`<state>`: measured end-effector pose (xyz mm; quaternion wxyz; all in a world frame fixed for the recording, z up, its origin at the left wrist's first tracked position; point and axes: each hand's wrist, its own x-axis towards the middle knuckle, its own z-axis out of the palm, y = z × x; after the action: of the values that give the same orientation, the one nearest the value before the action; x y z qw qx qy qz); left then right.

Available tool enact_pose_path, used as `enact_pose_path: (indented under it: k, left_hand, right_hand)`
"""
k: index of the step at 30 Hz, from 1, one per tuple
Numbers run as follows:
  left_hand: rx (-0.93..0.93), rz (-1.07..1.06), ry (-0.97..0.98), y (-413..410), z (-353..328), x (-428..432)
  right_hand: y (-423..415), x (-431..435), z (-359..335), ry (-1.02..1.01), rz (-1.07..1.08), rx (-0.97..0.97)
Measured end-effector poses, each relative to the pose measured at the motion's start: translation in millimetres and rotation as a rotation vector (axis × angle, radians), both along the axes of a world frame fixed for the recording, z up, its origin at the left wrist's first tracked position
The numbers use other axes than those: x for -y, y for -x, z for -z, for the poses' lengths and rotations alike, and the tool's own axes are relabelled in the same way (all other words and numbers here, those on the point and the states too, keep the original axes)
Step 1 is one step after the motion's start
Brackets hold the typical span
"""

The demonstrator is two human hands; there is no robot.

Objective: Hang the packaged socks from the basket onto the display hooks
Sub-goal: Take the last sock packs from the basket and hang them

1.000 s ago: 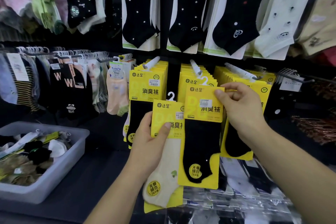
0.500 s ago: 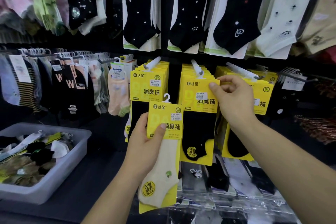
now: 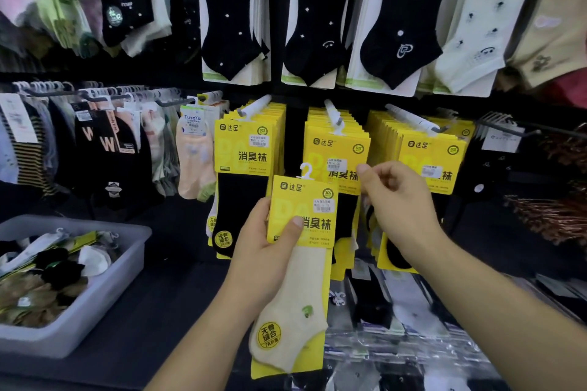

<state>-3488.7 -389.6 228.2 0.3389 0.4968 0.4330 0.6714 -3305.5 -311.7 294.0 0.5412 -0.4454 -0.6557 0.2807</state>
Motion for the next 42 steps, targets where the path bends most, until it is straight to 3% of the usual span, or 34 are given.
enact_pose_path:
  k: [4, 16, 24, 29, 34, 37, 40, 42]
  left_hand:
    - [-0.006, 0.079, -0.020, -30, -6, -6]
    - [-0.353, 0.241, 0.097, -134, -41, -67]
    - [-0.567, 0.119, 0.059, -139, -59, -82]
    - [-0.607, 0.045, 0.088, -138, -56, -82]
    - [-1.024, -0.250, 0.145, -148, -58, -73]
    - [-0.941, -0.285, 0.151, -156, -63, -79]
    - [-0.610, -0.134, 0.183, -159, -65, -99]
    - [-0.394, -0.037, 0.182, -160, -56, -114]
  right_hand:
    - [-14, 18, 11, 0.158, -0.200, -0.081]
    - [-125, -8, -7, 0.074, 0.116, -0.316]
    - [-125, -46, -20, -0.018, 0.176, -0.327]
    - [-121, -59, -16, -0.052, 0.158, -0.178]
    - [-124, -61, -8, -0.092, 0.194, -0.100]
    - [-124, -60, -1, -0.074, 0.194, -0.015]
    - [-121, -62, 10, -0.037, 0.078, 0.068]
    - [-116, -62, 18, -0.005, -0.043, 0.003]
